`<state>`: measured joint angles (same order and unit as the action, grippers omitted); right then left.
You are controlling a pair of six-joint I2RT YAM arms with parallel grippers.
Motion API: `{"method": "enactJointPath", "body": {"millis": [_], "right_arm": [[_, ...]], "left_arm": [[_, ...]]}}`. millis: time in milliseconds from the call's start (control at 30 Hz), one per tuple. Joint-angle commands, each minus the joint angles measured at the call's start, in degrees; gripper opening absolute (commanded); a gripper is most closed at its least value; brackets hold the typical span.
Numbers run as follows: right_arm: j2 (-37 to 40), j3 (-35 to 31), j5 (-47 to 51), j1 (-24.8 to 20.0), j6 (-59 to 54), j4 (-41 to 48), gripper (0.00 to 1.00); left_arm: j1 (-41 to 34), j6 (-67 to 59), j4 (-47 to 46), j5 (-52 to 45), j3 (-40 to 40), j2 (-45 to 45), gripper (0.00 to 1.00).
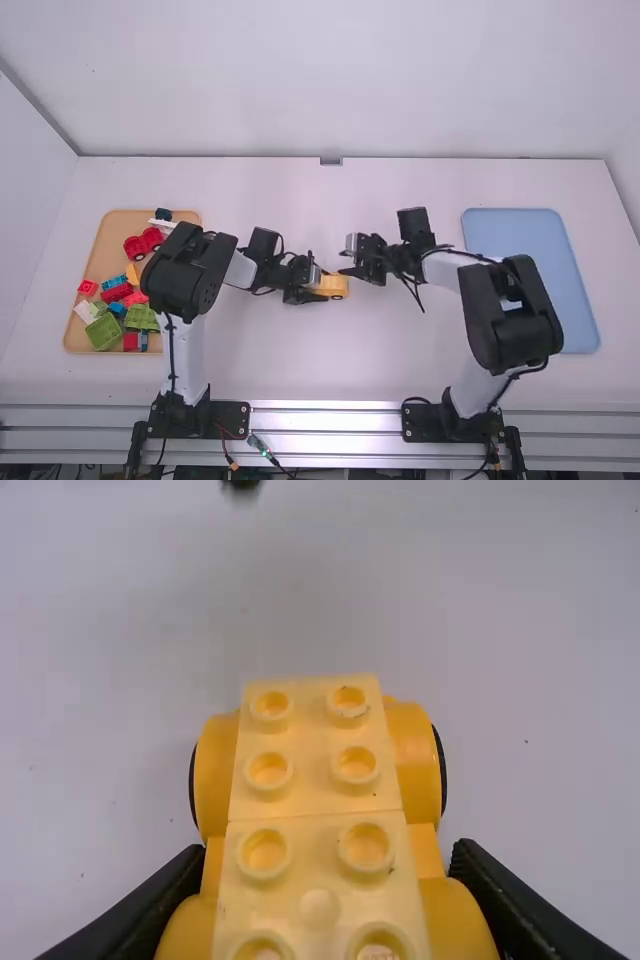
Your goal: Assemble lego blocks to make yellow taxi
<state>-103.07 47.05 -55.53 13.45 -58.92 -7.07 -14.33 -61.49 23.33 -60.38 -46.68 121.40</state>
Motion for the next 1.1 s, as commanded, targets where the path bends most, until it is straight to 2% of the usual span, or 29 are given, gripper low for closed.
{"method": "enactJointPath", "body": {"millis": [0, 100, 133, 267, 300, 467, 767, 1067], "right_arm": [[2.73, 1.29, 0.63, -2.25, 7.06, 0.2, 0.99], [2.67, 1.27, 4.9, -4.46, 13.0, 0.5, 0.99], [2.67, 1.16, 6.05, -5.33, 14.78, 0.72, 0.99], [2.67, 0.79, 6.05, -7.06, 15.65, 1.6, 0.99], [2.67, 0.61, 5.88, -7.23, 15.61, 1.49, 0.99], [2.67, 0.17, 6.05, -7.37, 15.37, 1.22, 0.99], [2.67, 0.17, 6.97, -5.29, 13.62, 1.36, 0.99], [2.67, 0.17, 12.81, -2.71, 13.7, 1.14, 0.99]], "left_arm": [[-0.68, -0.68, -0.17, -0.22, -0.68, 1.03, 0.46], [-0.68, 1.4, 0.15, -0.2, -0.68, 1.03, 0.51], [-0.68, 1.97, 0.33, -0.17, -0.68, 1.03, 0.55], [-0.35, 2.08, 0.31, -0.17, -0.68, 1.03, 0.88], [-0.22, 2.08, 0.31, -0.26, -0.68, 1.01, 0.99], [-0.04, 2.14, -0.55, -0.22, -0.7, 0.59, 0.99], [4.28, 13.75, -3.04, -0.2, -0.57, -5.38, 0.99], [12.02, 13.73, -17.22, 0.02, -0.85, -14.78, 0.99]]}}
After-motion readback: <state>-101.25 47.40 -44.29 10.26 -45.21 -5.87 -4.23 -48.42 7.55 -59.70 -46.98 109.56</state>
